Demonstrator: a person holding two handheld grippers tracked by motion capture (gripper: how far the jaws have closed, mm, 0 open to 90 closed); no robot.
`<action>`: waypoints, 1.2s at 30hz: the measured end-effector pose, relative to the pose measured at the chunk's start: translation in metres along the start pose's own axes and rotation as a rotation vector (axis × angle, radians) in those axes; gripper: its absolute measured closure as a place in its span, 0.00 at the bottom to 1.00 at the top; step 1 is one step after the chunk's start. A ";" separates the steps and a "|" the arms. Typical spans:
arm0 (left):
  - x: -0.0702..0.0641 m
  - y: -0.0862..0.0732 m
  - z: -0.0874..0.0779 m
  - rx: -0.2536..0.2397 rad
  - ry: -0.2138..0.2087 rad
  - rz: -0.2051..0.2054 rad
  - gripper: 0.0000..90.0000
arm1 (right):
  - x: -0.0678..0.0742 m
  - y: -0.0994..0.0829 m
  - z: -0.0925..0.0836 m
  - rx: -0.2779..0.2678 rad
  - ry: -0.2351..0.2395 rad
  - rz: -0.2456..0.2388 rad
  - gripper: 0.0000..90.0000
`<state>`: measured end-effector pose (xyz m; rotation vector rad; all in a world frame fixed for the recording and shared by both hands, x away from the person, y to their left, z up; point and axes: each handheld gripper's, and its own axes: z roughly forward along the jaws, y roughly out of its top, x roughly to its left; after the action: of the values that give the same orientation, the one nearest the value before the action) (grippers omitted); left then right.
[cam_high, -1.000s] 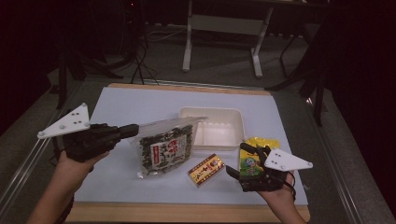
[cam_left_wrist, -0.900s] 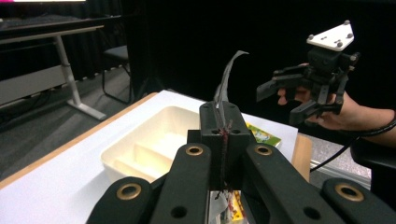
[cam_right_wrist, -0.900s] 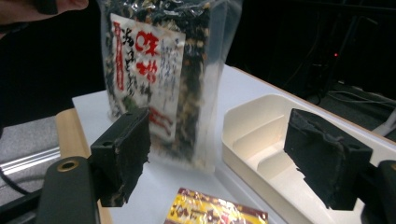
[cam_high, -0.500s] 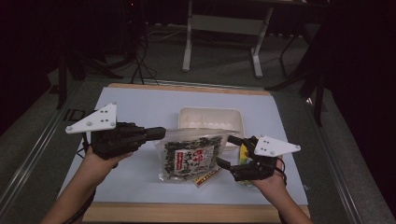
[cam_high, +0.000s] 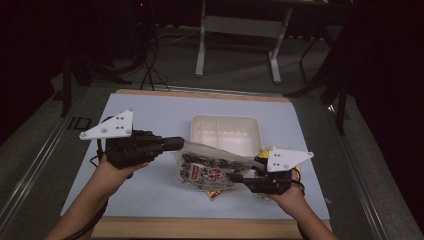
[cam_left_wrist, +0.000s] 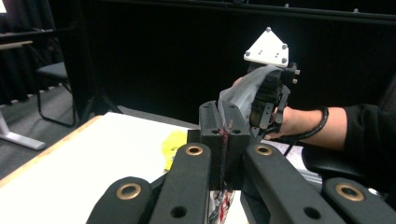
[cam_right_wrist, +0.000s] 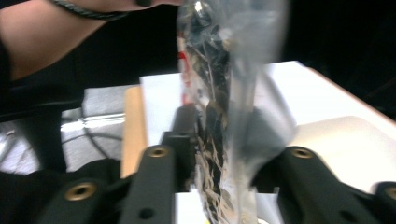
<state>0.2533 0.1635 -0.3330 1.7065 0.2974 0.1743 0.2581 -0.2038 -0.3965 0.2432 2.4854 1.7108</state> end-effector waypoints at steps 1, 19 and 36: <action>0.002 0.000 -0.001 0.007 -0.002 -0.006 1.00 | 0.001 0.001 0.001 0.008 0.028 0.005 0.81; 0.013 -0.010 -0.021 -0.036 0.153 -0.057 0.55 | 0.000 0.009 -0.009 0.001 0.090 0.064 0.85; 0.019 -0.056 -0.018 0.019 0.344 -0.151 0.03 | -0.034 0.034 -0.043 -0.109 -0.114 0.097 0.85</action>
<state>0.2614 0.1936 -0.3861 1.6620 0.6823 0.3556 0.2859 -0.2384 -0.3494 0.4445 2.3267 1.8082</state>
